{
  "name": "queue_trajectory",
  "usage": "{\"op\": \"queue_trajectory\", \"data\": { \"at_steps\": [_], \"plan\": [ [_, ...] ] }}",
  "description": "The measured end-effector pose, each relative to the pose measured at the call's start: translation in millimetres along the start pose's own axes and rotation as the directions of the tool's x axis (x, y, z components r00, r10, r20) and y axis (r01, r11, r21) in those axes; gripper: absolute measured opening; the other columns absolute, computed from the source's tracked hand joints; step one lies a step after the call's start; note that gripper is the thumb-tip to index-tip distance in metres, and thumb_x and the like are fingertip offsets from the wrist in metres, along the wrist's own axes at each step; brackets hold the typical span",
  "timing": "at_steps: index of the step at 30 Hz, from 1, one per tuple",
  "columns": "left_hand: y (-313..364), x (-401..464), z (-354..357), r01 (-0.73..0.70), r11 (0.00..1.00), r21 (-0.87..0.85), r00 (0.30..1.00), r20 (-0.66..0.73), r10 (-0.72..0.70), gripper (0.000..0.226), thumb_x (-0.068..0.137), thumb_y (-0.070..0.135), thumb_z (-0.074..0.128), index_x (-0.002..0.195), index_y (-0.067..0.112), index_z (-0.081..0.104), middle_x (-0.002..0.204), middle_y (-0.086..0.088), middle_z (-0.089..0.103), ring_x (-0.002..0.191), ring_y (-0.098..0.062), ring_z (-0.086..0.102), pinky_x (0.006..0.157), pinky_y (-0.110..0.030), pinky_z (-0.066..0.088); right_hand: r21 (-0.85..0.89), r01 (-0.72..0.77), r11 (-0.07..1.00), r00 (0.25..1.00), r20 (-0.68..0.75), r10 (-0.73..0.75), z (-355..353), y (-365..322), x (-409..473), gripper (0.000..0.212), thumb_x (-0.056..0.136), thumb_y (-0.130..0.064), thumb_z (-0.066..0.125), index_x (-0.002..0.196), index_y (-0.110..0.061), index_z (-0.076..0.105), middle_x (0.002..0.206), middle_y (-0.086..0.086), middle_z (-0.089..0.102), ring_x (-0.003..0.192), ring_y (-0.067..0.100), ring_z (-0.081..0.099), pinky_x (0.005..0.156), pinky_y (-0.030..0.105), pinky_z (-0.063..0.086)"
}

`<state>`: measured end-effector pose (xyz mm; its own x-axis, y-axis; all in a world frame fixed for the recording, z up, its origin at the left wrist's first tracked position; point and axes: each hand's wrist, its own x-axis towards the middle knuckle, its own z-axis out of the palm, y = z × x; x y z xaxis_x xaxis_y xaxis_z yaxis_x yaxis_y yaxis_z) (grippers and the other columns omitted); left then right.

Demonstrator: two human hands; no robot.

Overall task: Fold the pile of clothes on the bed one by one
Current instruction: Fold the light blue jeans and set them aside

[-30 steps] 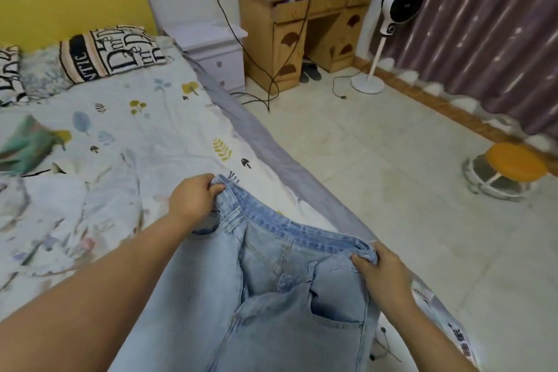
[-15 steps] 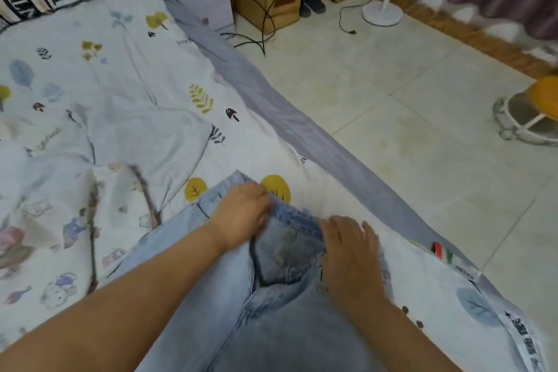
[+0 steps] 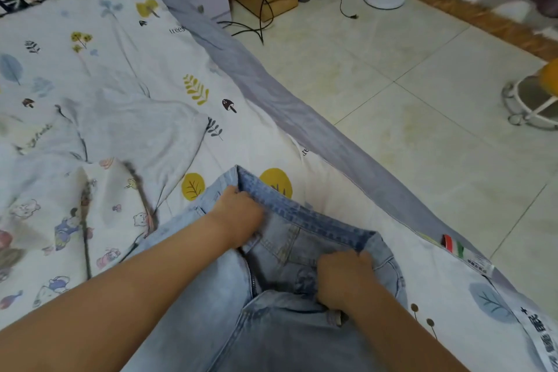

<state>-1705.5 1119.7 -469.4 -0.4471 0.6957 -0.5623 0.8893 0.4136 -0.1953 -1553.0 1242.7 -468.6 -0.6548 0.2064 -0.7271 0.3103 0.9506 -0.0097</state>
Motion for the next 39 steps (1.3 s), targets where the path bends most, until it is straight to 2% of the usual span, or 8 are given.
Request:
{"op": "queue_trajectory", "data": {
  "at_steps": [6,10,13,18,25,28,33,39],
  "plan": [
    [14,8,7,-0.146,0.917,-0.37,0.87,-0.49,-0.059,0.026,0.077,0.025,0.059,0.103,0.019,0.057,0.103,0.001,0.06,0.103,-0.023,0.05,0.075,-0.033,0.024,0.358,0.089,0.929,0.79,-0.594,0.153,-3,-5,8,0.03,0.085,-0.039,0.058,0.108,-0.029,0.042,0.108,-0.009,0.043,0.111,0.017,0.04,0.083,0.032,0.017],
    [32,10,30,0.025,0.726,-0.687,0.793,-0.429,-0.433,0.025,0.089,0.03,0.057,0.108,0.014,0.06,0.109,-0.006,0.054,0.107,-0.026,0.046,0.087,-0.034,0.032,0.357,-0.016,0.934,0.895,-0.412,0.173,13,1,25,0.074,0.081,-0.064,0.05,0.139,-0.027,0.024,0.136,-0.003,0.033,0.129,0.02,0.025,0.105,0.046,0.019],
    [36,3,38,0.022,0.392,-0.92,0.801,-0.219,-0.558,0.032,0.092,0.037,0.052,0.071,0.013,0.053,0.071,0.0,0.053,0.075,-0.021,0.052,0.07,-0.033,0.039,0.328,-0.026,0.944,0.86,-0.475,0.189,21,12,31,0.05,0.095,-0.051,0.034,0.139,-0.029,0.03,0.141,-0.004,0.032,0.133,0.017,0.021,0.109,0.052,0.012],
    [61,-4,50,0.16,0.798,-0.581,0.956,-0.111,-0.272,0.028,0.077,0.046,0.06,0.081,0.018,0.058,0.092,0.0,0.063,0.091,-0.021,0.059,0.075,-0.029,0.037,0.219,-0.09,0.972,0.887,-0.426,0.178,24,17,44,0.045,0.095,-0.047,0.039,0.135,-0.027,0.035,0.136,-0.003,0.04,0.13,0.019,0.029,0.109,0.059,0.005],
    [31,6,70,0.414,0.495,-0.764,0.562,-0.213,-0.799,0.062,0.077,0.043,0.068,0.127,0.012,0.049,0.136,-0.017,0.042,0.127,-0.035,0.036,0.096,-0.045,0.024,0.173,-0.062,0.983,0.902,-0.411,0.13,4,27,63,0.04,0.083,-0.056,0.056,0.101,-0.02,0.056,0.111,0.004,0.058,0.106,0.023,0.05,0.088,0.036,0.035],
    [-9,8,76,0.589,0.422,-0.689,0.583,0.0,-0.813,0.046,0.086,0.035,0.059,0.122,0.009,0.048,0.124,-0.018,0.054,0.115,-0.034,0.048,0.093,-0.043,0.027,0.188,0.048,0.981,0.906,-0.422,0.036,2,31,59,0.029,0.09,-0.047,0.053,0.09,-0.02,0.042,0.098,0.005,0.064,0.089,0.024,0.06,0.067,0.031,0.035],
    [-40,22,34,0.313,0.475,-0.822,0.482,-0.294,-0.825,0.011,0.086,0.008,0.049,0.094,0.006,0.056,0.095,-0.021,0.061,0.09,-0.039,0.056,0.075,-0.04,0.032,0.18,-0.033,0.983,0.746,-0.65,0.144,-30,51,62,0.034,0.09,-0.038,0.056,0.08,-0.016,0.032,0.086,0.011,0.065,0.078,0.031,0.062,0.063,0.032,0.027],
    [-6,42,6,0.355,0.607,-0.711,0.571,-0.35,-0.743,0.06,0.093,0.036,0.047,0.145,0.015,0.026,0.15,-0.014,0.024,0.14,-0.027,0.02,0.112,-0.044,0.007,0.251,-0.181,0.951,0.702,-0.644,0.304,-44,52,69,0.05,0.087,-0.03,0.061,0.126,-0.005,0.043,0.127,0.022,0.047,0.119,0.036,0.04,0.098,0.046,0.028]
  ]
}}
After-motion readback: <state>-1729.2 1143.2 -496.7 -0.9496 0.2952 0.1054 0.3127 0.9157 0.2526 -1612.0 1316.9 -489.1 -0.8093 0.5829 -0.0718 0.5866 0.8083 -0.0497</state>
